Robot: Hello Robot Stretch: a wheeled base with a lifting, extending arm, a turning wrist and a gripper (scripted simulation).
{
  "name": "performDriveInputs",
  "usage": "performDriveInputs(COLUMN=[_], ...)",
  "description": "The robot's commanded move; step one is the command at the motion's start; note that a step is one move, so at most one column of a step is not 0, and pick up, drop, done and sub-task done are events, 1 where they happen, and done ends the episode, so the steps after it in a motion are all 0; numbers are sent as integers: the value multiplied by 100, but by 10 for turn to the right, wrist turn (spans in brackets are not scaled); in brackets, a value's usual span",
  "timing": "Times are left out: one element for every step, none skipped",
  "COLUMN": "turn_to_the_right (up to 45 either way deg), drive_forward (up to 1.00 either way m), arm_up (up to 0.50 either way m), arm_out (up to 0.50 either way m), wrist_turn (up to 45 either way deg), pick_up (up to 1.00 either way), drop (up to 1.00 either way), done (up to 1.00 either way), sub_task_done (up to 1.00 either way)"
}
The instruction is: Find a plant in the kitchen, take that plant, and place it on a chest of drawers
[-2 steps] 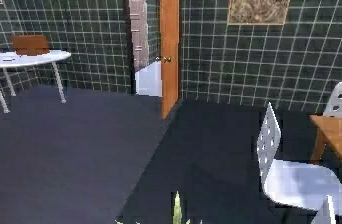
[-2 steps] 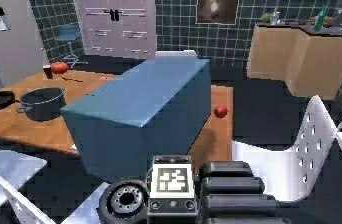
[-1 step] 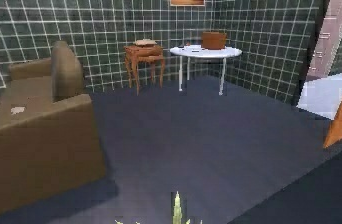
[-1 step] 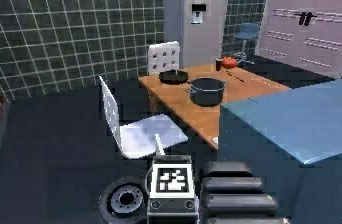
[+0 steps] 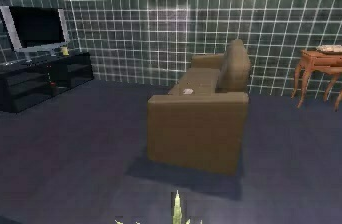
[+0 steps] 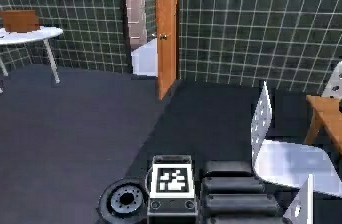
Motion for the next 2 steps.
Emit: performDriveInputs(turn_to_the_right=[-270,0], drive_forward=[0,20], arm_up=[0,0], arm_out=[0,0], wrist_turn=[0,0], pick_up=[0,0], drop=[0,0], done=[0,0], sub_task_done=[0,0])
